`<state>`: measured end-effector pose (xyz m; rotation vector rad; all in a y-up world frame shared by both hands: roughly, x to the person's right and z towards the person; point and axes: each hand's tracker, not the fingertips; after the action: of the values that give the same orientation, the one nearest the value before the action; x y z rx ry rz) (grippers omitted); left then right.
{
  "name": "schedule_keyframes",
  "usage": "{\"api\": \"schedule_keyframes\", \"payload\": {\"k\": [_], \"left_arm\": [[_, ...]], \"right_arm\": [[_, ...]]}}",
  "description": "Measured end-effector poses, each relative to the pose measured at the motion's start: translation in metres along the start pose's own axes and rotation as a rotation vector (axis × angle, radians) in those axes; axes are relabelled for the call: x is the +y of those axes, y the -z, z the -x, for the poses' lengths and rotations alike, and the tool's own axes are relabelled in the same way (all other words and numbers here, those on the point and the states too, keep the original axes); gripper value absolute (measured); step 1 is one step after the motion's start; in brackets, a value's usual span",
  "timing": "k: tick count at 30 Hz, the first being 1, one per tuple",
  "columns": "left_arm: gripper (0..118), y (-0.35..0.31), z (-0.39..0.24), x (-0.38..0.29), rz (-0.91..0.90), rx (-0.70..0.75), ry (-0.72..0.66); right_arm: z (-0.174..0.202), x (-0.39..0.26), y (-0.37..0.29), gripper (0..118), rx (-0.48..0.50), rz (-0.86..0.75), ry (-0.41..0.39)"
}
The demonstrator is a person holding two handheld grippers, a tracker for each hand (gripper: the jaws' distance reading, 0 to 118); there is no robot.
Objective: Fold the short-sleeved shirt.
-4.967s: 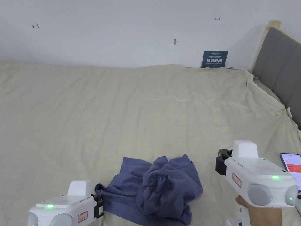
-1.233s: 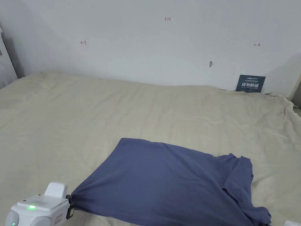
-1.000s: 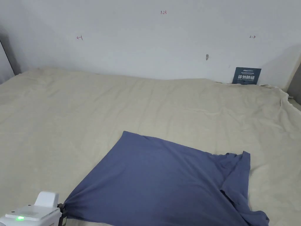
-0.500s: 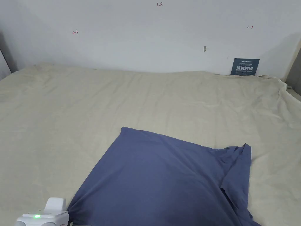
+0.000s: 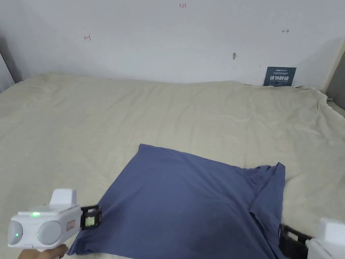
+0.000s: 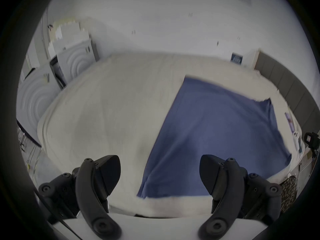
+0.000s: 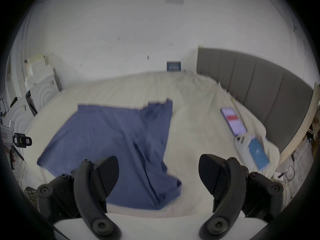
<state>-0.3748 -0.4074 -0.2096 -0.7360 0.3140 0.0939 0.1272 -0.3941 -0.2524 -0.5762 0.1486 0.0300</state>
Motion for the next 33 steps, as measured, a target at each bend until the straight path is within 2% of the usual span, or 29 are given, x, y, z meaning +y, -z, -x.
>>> {"api": "schedule_keyframes", "payload": {"k": [6, 7, 8, 10, 11, 12, 13, 15, 16, 23, 31, 33], "left_arm": [[98, -0.04, -0.023, 0.056, -0.206, -0.04, -0.008], [97, -0.043, -0.029, 0.062, -0.24, -0.035, -0.004], [94, -0.046, -0.033, 0.066, -0.263, -0.031, 0.004], [68, -0.05, -0.042, 0.071, -0.31, -0.052, 0.027], [44, -0.048, -0.046, 0.074, -0.321, -0.067, 0.025], [15, -0.047, -0.049, 0.076, -0.329, -0.088, 0.016], [5, -0.044, -0.052, 0.078, -0.341, -0.104, 0.002], [0, -0.035, -0.057, 0.081, -0.34, -0.12, -0.005], [0, -0.029, -0.06, 0.083, -0.324, -0.161, 0.005], [0, 0.036, -0.084, 0.117, -0.268, -0.178, 0.065], [0, 0.162, -0.096, 0.182, -0.119, -0.213, 0.115], [0, 0.198, -0.098, 0.196, -0.029, -0.229, 0.105]], "right_arm": [[-0.011, 0.04, -0.016, 96, -0.005, -0.155, 0.006], [-0.011, 0.044, -0.019, 93, -0.003, -0.172, 0.002], [-0.011, 0.047, -0.021, 85, -0.007, -0.198, -0.006], [-0.008, 0.051, -0.022, 50, -0.033, -0.224, -0.035], [-0.008, 0.052, -0.021, 31, -0.038, -0.232, -0.043], [-0.009, 0.053, -0.02, 5, -0.036, -0.238, -0.043], [-0.008, 0.054, -0.017, 2, -0.036, -0.244, -0.04], [-0.011, 0.056, -0.013, 0, -0.013, -0.259, -0.045], [-0.012, 0.058, -0.009, 0, -0.013, -0.252, -0.047], [-0.012, 0.071, 0.023, 0, -0.025, -0.243, -0.038], [-0.02, 0.091, 0.086, 0, -0.051, -0.207, -0.027], [-0.023, 0.093, 0.103, 0, -0.057, -0.193, -0.022]]}}
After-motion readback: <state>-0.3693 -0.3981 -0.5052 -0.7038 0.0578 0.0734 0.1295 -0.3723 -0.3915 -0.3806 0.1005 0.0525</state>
